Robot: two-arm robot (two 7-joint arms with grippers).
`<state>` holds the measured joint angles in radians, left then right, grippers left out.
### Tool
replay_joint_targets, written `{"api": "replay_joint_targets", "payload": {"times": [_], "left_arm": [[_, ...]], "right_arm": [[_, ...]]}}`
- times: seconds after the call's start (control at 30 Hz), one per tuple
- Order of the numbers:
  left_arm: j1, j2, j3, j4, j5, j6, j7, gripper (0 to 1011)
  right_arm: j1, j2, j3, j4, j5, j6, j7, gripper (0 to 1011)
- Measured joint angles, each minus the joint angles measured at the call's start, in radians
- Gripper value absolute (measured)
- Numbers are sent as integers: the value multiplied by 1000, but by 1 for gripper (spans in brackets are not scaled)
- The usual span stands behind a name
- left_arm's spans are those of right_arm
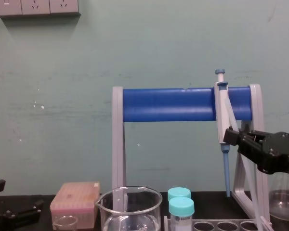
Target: Pick up the stirring rod with one hand, then place it down.
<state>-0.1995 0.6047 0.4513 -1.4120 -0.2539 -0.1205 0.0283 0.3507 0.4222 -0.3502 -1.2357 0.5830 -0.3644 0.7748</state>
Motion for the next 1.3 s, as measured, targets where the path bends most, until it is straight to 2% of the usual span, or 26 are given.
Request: {"api": "replay_joint_targets", "payload": {"times": [0.3,0.8,1.1,1.3], "left_arm": [[0,0,0,0,0,0,0,1000],[0,0,0,0,0,0,0,1000],[0,0,0,0,0,0,0,1000],[0,0,0,0,0,0,0,1000]], "right_arm": [[29,-13,-7,69,24,8,35,72],[91,-49,-32,213,71,64,97,72],[111,-59,-49,260,71,84,109,72],[114,-59,-53,264,67,104,97,72]]}}
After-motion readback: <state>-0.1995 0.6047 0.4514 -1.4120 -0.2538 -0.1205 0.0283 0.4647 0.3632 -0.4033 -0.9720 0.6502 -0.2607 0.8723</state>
